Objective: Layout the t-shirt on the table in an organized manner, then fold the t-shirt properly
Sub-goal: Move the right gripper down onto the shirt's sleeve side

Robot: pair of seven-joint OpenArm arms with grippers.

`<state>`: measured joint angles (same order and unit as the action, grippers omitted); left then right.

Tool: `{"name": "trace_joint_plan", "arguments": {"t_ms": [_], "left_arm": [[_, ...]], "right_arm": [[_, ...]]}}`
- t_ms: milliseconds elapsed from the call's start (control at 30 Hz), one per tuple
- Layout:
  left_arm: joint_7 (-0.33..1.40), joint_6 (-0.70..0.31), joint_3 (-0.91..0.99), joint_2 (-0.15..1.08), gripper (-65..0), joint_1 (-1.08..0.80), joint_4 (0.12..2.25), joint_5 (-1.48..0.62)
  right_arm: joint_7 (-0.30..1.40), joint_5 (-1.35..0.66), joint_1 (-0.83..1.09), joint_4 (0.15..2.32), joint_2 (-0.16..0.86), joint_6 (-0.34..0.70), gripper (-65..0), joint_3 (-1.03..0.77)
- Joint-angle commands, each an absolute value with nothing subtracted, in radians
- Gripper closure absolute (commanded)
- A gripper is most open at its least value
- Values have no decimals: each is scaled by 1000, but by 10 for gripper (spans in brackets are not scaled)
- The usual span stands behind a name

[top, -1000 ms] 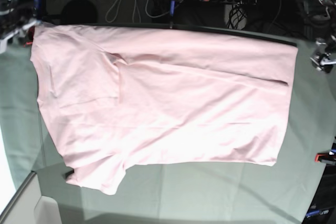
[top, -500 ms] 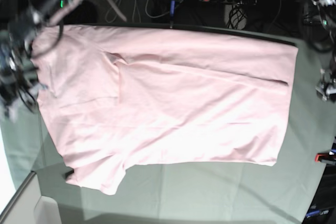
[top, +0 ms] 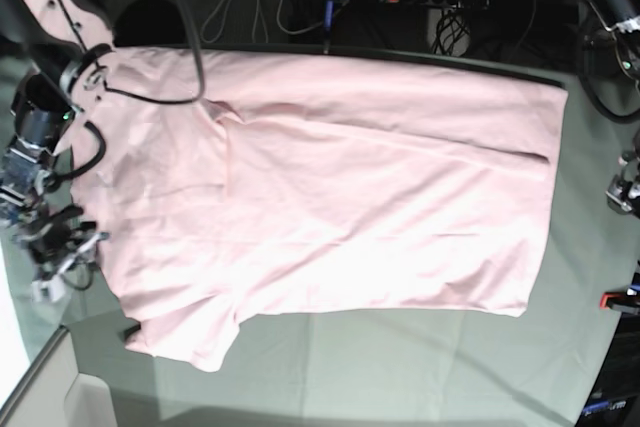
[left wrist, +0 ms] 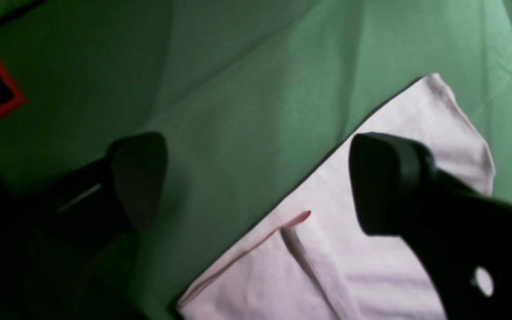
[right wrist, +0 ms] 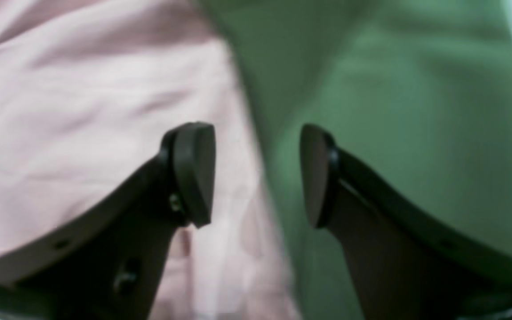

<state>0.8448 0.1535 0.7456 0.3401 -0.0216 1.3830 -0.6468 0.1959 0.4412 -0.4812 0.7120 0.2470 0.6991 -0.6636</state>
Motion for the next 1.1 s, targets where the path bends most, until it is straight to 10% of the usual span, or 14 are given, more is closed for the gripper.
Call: {"name": "trace_joint_plan", "arguments": {"t_ms": [0,400,1067], "left_arm": [[834,151,751,360,-640,-12,1403,-651],[834,151,753,364,-642,-87,1409,-651],[834,151,748,366,-643,-42,1400,-647]], "right_arm": [[127,429,-516,700,268,698,-326,-656],[-159,427,-533,420,298,630,-376,-661],[-170,427,-527,321,295,449,-372,-653]]}}
